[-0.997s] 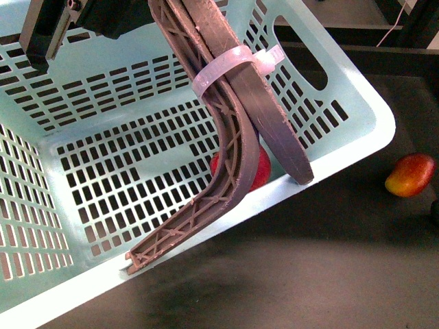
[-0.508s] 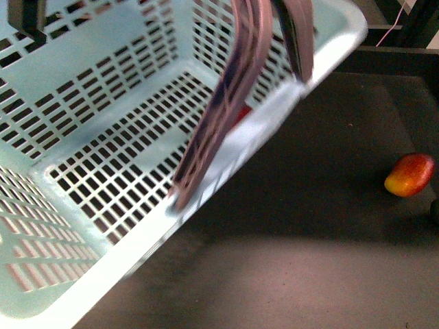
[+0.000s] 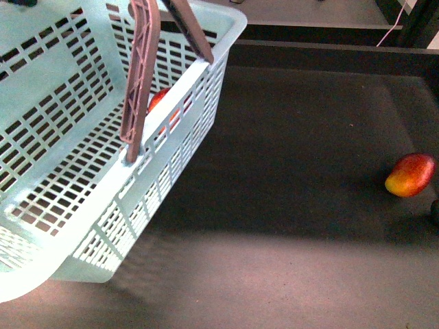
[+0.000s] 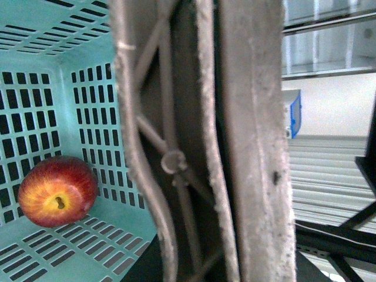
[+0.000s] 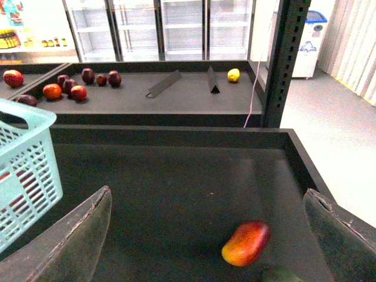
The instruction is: Pick apple with right arm and hold basket with left
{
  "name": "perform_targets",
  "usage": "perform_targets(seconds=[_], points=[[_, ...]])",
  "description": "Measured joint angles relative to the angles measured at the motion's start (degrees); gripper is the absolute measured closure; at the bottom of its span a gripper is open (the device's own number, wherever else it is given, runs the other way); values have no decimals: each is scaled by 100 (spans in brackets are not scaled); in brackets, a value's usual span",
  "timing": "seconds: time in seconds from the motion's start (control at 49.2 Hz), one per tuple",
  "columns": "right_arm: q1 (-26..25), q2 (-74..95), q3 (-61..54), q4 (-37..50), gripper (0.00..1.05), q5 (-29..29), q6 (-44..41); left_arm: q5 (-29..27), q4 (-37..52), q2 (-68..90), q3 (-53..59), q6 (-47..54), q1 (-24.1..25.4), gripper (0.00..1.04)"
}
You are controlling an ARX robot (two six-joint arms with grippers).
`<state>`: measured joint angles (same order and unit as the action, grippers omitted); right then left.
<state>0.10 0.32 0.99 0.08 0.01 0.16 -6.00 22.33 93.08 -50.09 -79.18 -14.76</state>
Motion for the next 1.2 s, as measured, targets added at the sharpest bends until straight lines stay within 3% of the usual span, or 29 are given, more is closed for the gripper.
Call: perform_targets(seconds=[0.59, 1.2], points=[[0, 0, 0, 0, 9, -2, 0, -367, -284, 1569, -935, -457, 940, 90], [0, 0, 0, 0, 9, -2, 0, -588, 170, 1878, -612, -619, 1303, 90]])
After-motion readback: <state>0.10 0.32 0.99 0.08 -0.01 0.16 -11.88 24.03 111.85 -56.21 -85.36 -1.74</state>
